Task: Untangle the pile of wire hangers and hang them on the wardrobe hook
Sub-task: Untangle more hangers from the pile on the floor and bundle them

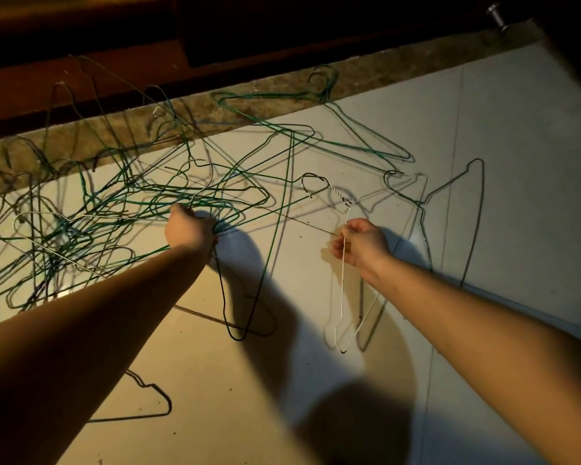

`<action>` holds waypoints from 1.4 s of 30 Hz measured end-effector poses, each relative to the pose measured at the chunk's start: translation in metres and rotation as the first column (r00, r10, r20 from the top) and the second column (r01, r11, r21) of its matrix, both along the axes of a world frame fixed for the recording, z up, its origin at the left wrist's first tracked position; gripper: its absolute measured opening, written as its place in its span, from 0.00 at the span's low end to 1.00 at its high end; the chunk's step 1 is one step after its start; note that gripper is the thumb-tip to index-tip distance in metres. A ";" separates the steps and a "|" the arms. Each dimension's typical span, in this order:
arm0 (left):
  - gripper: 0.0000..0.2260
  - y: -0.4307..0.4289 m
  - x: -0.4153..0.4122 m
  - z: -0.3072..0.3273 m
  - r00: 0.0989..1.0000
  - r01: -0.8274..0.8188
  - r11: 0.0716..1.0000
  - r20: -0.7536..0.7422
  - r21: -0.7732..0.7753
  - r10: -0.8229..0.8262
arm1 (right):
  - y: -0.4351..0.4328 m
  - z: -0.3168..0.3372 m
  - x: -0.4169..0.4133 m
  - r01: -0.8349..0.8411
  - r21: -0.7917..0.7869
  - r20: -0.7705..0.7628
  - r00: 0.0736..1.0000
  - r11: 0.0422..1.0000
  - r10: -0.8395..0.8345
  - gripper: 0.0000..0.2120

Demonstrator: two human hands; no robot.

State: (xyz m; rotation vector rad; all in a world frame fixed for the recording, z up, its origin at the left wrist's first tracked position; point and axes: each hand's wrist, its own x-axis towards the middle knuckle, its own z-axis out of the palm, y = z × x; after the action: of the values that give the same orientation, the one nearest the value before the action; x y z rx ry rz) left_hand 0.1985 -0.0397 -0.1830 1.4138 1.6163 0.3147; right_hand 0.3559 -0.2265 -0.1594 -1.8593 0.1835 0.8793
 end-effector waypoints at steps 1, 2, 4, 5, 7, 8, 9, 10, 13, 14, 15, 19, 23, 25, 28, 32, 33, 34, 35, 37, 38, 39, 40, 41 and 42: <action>0.16 0.000 0.000 -0.001 1.000 -0.013 1.000 0.022 -0.013 0.013 | 0.000 0.000 0.000 0.002 0.011 -0.011 1.000 1.000 -0.002 0.11; 0.16 -0.001 0.000 -0.001 0.999 -0.023 1.000 0.032 -0.020 0.024 | 0.000 -0.001 -0.001 0.002 0.016 -0.021 1.000 1.000 -0.001 0.11; 0.16 -0.001 0.000 -0.001 0.999 -0.025 1.000 0.023 -0.016 0.026 | 0.002 -0.002 0.000 0.011 0.008 -0.028 1.000 1.000 -0.011 0.11; 0.16 -0.001 0.000 0.000 0.999 -0.025 1.000 0.023 -0.014 0.025 | 0.003 -0.002 0.001 0.015 -0.007 -0.019 1.000 1.000 -0.015 0.11; 0.16 -0.001 0.000 0.001 0.999 -0.021 1.000 0.029 -0.011 0.021 | 0.001 -0.002 0.004 0.001 -0.076 0.033 0.999 0.997 0.002 0.11; 0.16 -0.002 0.000 0.002 0.999 -0.019 1.000 0.031 -0.011 0.019 | -0.001 -0.002 0.007 -0.019 -0.115 0.065 0.998 0.993 0.027 0.11; 0.16 -0.003 -0.001 0.001 0.999 -0.017 1.000 0.033 -0.010 0.018 | -0.003 -0.003 0.008 -0.037 -0.142 0.091 0.995 0.989 0.050 0.11; 0.16 -0.003 -0.001 0.001 0.999 -0.017 1.000 0.036 -0.005 0.017 | -0.004 -0.004 0.010 -0.050 -0.155 0.108 0.992 0.987 0.067 0.11; 0.16 -0.004 -0.002 -0.001 0.999 -0.014 1.000 0.035 0.007 0.014 | -0.005 -0.003 0.010 -0.082 -0.163 0.125 0.987 0.983 0.103 0.12; 0.16 -0.005 -0.002 -0.001 1.000 0.002 1.000 0.016 0.017 -0.003 | -0.004 -0.003 0.009 -0.101 -0.171 0.126 0.984 0.980 0.124 0.12; 0.16 -0.005 -0.002 -0.002 1.000 0.012 1.000 0.010 0.019 -0.012 | -0.003 -0.004 0.007 -0.121 -0.182 0.129 0.981 0.976 0.145 0.13; 0.16 -0.009 -0.001 -0.005 0.999 -0.017 1.000 0.047 -0.022 0.018 | 0.007 -0.002 0.002 -0.164 -0.249 0.156 0.966 0.955 0.207 0.13; 0.17 -0.009 0.000 -0.005 0.993 -0.058 0.997 0.100 -0.042 0.062 | 0.013 -0.001 0.005 -0.177 -0.326 0.183 0.952 0.929 0.246 0.13; 0.18 -0.010 -0.001 -0.002 0.991 -0.060 0.998 0.115 -0.021 0.062 | 0.008 -0.003 0.006 -0.195 -0.369 0.176 0.945 0.909 0.274 0.13; 0.17 -0.011 -0.001 -0.002 0.990 -0.054 0.998 0.131 -0.022 0.057 | 0.002 -0.003 0.009 -0.208 -0.401 0.172 0.939 0.892 0.296 0.13; 0.17 -0.012 -0.001 -0.002 0.986 -0.064 0.997 0.149 -0.035 0.068 | 0.005 -0.003 0.010 -0.236 -0.437 0.219 0.908 0.868 0.357 0.11; 0.17 -0.012 -0.001 -0.003 0.986 -0.062 0.997 0.153 -0.036 0.067 | 0.006 -0.004 0.009 -0.242 -0.451 0.232 0.898 0.859 0.374 0.11; 0.17 -0.012 -0.001 -0.001 0.986 -0.061 0.998 0.155 -0.035 0.066 | 0.007 -0.005 0.008 -0.246 -0.466 0.240 0.890 0.850 0.388 0.09; 0.17 -0.012 -0.002 -0.002 0.985 -0.061 0.998 0.158 -0.034 0.066 | 0.008 -0.005 0.006 -0.250 -0.479 0.238 0.886 0.842 0.398 0.09; 0.18 -0.013 -0.003 -0.003 0.983 -0.062 0.997 0.171 -0.044 0.069 | 0.011 -0.005 0.007 -0.260 -0.497 0.223 0.884 0.828 0.412 0.08; 0.18 -0.014 -0.003 -0.003 0.981 -0.066 0.997 0.178 -0.050 0.073 | 0.013 -0.004 0.009 -0.263 -0.505 0.213 0.885 0.822 0.414 0.08; 0.18 -0.015 -0.003 -0.005 0.980 -0.069 0.996 0.184 -0.052 0.077 | 0.016 -0.002 0.011 -0.262 -0.512 0.203 0.889 0.818 0.411 0.09; 0.18 -0.015 -0.003 -0.006 0.980 -0.069 0.996 0.185 -0.057 0.078 | 0.019 -0.001 0.013 -0.261 -0.519 0.196 0.891 0.814 0.410 0.09; 0.18 -0.016 -0.003 -0.008 0.979 -0.074 0.996 0.188 -0.059 0.084 | 0.022 0.001 0.016 -0.258 -0.521 0.190 0.894 0.813 0.405 0.09; 0.17 -0.016 -0.004 -0.009 0.977 -0.078 0.995 0.192 -0.064 0.089 | 0.026 0.002 0.018 -0.251 -0.524 0.183 0.900 0.814 0.396 0.08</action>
State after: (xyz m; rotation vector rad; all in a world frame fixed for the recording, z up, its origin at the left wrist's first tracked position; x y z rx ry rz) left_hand 0.1946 -0.0559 -0.1919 1.2347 1.5137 0.4393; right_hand 0.3738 -0.2010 -0.1570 -2.5298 -0.1159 0.8292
